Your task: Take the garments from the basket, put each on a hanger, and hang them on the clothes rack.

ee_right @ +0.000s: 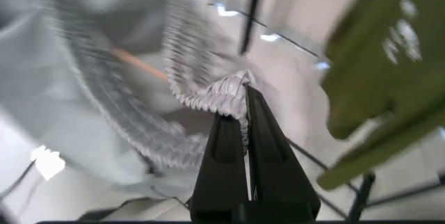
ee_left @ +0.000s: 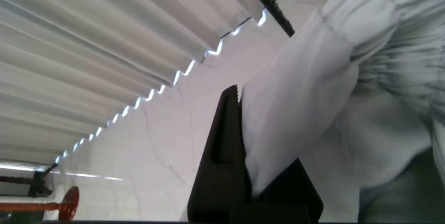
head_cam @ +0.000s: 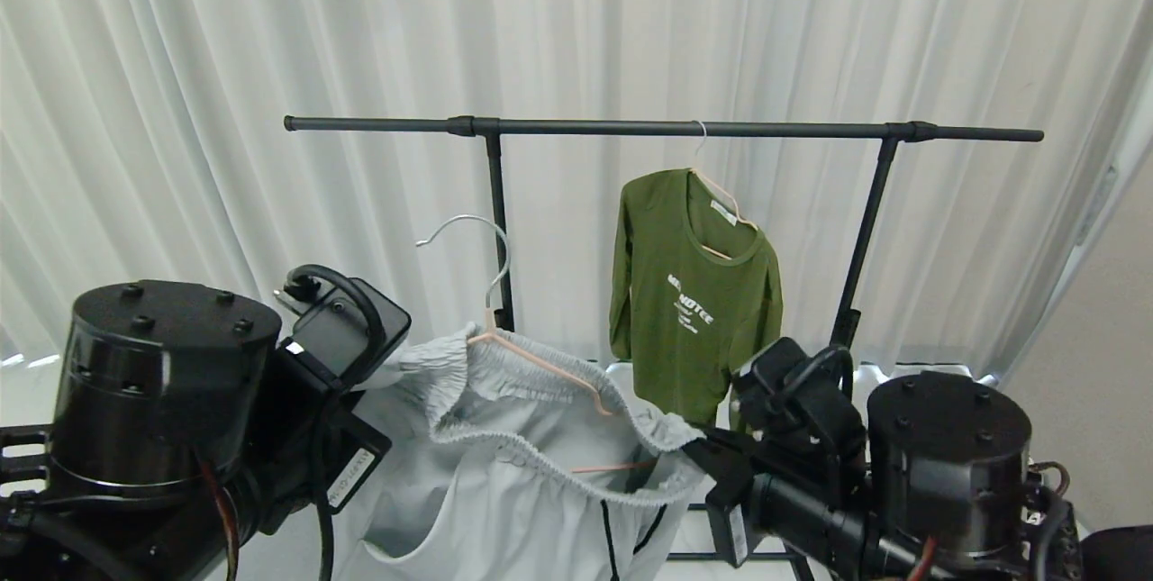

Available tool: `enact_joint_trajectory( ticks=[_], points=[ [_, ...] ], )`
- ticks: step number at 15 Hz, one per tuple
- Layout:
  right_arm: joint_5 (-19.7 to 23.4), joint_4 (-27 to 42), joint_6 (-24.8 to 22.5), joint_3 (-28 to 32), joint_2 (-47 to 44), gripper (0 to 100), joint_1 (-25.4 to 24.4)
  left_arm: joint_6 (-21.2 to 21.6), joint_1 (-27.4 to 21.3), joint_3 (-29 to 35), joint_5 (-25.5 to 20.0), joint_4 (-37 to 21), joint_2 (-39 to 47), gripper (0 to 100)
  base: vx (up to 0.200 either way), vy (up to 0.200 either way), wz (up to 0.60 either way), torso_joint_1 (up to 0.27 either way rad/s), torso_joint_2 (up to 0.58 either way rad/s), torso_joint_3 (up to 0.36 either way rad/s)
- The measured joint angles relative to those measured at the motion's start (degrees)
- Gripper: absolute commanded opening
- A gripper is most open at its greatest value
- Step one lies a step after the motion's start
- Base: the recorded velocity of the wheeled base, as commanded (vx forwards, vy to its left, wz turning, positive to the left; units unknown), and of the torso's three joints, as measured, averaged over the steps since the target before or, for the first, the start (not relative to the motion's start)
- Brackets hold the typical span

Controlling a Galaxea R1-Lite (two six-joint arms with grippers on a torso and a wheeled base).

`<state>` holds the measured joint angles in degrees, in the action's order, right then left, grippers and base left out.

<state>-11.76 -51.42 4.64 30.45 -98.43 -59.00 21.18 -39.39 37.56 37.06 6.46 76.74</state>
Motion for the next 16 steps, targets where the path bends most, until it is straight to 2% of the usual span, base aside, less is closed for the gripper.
enact_joint_trajectory(
  ticks=[3,5,16],
  points=[
    [0.0,0.0,-2.4,0.5,-1.0,0,-6.8,-2.2,-1.1,0.4,0.3,0.0,1.0,0,0.000,0.000,0.00,0.000,0.00,0.000],
    [-0.2,-0.1,-3.1,1.5,-2.8,0,-8.0,-4.6,-2.6,0.7,0.9,0.0,1.2,0,0.000,0.000,0.00,0.000,0.00,0.000],
    [0.0,-0.1,-1.8,10.8,-12.2,0,-5.5,-13.2,-6.5,3.4,0.9,0.1,2.4,0,0.000,0.000,0.00,0.000,0.00,0.000]
  ],
)
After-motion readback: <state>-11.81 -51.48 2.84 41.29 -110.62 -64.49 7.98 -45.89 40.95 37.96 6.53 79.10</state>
